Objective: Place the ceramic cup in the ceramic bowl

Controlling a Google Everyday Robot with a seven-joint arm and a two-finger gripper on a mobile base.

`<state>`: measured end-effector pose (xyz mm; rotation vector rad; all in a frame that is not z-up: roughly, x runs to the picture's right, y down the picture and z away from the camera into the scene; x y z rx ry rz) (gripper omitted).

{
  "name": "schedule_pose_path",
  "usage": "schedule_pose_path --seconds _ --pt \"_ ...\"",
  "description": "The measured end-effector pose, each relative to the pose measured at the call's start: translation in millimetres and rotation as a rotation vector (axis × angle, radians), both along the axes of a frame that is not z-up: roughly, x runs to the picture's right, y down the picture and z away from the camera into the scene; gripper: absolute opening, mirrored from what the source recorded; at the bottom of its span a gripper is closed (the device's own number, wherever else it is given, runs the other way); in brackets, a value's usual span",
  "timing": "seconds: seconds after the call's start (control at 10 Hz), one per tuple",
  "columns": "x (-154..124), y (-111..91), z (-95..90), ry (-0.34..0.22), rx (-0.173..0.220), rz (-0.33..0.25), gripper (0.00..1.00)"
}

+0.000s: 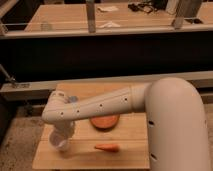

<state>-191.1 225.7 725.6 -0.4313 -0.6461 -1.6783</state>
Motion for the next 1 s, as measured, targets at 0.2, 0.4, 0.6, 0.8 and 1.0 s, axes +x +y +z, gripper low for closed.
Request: schedule_pose_path --seconds 0.2,0.4,0.6,0.8,1.0 --pt "9 -17 -2.9 -0.001 0.013 0.014 0.13" --pt "25 -47 -14.0 0.001 0.028 0.035 0.08" --pt "40 -63 -18.2 0.001 0.041 0.058 0.02" --pt "65 -81 -21.9 -0.004 0.053 0.095 0.02" --pt "80 -96 -29.6 -0.003 0.057 0.124 0.02"
